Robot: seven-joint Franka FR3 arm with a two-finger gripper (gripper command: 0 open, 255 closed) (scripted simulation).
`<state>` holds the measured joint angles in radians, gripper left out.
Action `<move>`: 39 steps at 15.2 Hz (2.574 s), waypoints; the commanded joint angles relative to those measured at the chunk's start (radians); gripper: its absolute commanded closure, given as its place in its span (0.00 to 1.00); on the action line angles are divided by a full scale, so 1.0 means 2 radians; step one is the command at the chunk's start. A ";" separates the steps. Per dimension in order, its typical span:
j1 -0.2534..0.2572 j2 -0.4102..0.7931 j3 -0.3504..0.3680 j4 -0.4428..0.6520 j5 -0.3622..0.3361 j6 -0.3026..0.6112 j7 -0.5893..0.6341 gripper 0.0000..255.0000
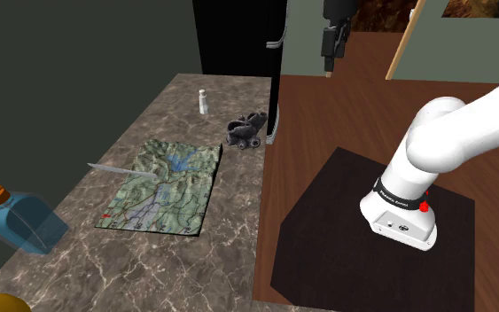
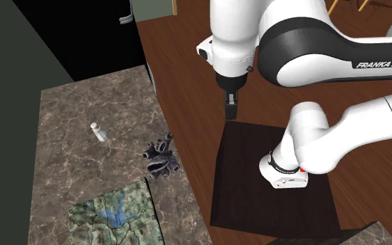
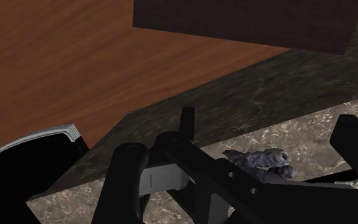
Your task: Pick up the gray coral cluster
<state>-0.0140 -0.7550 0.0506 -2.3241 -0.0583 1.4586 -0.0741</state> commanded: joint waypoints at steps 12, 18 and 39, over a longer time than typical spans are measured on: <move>-0.048 0.080 0.089 -0.078 0.078 0.225 0.262 0.00; -0.085 0.169 0.139 -0.074 0.084 0.352 0.403 0.00; -0.141 0.320 0.191 -0.061 0.012 0.524 0.597 1.00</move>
<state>-0.2956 -0.1159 0.4319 -2.4442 -0.0338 2.5079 1.1209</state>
